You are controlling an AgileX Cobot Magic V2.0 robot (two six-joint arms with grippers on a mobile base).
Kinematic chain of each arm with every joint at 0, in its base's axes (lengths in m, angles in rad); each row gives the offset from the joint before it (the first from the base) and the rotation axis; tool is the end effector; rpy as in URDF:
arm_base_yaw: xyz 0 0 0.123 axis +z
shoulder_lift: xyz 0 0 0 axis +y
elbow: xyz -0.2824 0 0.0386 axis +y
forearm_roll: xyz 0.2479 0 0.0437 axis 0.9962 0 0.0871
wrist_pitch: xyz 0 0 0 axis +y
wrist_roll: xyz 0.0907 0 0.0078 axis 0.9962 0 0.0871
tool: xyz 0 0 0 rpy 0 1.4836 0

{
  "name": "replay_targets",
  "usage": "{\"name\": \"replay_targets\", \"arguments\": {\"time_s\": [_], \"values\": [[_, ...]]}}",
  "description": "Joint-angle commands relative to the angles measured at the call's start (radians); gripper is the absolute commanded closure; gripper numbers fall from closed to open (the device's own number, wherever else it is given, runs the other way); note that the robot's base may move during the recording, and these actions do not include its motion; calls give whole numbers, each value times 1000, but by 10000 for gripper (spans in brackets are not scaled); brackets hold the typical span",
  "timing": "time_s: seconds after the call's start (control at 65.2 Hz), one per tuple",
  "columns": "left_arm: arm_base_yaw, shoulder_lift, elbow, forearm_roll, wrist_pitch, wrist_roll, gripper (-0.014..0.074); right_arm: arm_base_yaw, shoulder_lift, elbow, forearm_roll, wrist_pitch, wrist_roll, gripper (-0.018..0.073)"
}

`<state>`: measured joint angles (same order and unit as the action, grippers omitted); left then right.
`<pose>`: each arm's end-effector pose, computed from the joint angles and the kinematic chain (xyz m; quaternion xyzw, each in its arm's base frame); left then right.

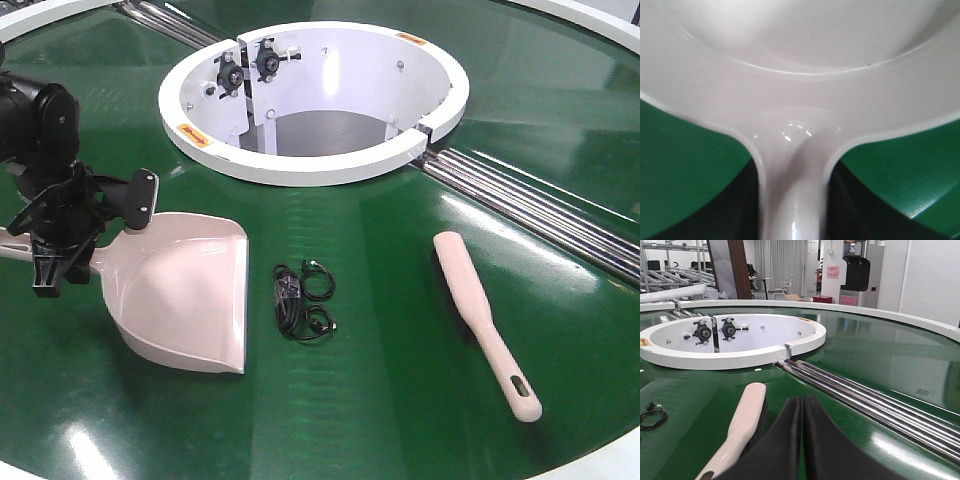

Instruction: Clean and inspect green conveyor with broom and dustpan

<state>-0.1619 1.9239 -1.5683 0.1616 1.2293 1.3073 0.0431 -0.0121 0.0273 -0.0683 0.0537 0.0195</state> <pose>0.3854 -0.0490 0.2396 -0.6856 -0.7229 -0.0844 0.0111 0.0567 0.0021 0.1997 -0.0308 0.6999 -0.0033 0.7136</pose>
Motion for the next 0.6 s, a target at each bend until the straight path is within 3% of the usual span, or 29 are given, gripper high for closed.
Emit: {"name": "replay_targets", "arguments": {"time_s": [0.0, 0.583], "values": [[-12, -47, -30, -57, -2, 3, 594, -7, -10, 4, -7, -71, -10, 568], [-11, -48, -30, -54, 18, -3, 593, -7, -10, 4, -7, -71, -10, 568]]}}
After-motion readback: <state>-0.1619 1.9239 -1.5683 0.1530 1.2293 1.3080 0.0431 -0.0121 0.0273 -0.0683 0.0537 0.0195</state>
